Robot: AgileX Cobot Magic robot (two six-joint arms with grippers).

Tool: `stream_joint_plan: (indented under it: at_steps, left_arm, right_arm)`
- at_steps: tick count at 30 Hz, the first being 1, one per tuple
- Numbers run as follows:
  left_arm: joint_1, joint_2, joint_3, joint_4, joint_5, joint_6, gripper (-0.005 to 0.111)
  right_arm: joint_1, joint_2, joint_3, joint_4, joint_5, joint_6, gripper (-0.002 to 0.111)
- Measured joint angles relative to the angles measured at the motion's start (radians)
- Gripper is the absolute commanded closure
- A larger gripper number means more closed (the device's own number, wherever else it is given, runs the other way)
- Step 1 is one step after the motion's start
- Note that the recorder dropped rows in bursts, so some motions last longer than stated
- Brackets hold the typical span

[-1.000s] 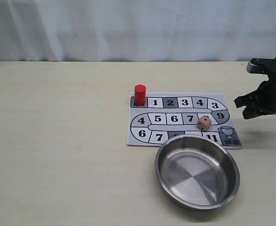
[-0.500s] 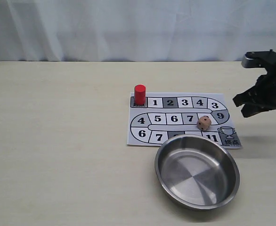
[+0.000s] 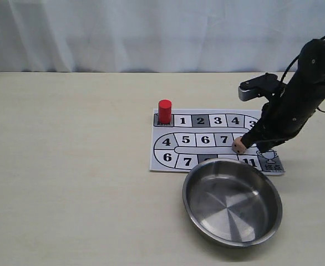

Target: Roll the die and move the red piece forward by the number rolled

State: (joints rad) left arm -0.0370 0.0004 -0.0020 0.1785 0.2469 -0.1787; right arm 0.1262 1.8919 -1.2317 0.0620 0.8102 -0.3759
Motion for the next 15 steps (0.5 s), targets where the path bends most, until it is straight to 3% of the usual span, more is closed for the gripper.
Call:
stream_joint_plan:
  at_steps: [15]
  left_arm:
    - [0.000, 0.000, 0.000, 0.000, 0.000, 0.000, 0.107]
  right_arm:
    - [0.002, 0.156, -0.068, -0.003, -0.007, 0.020, 0.104]
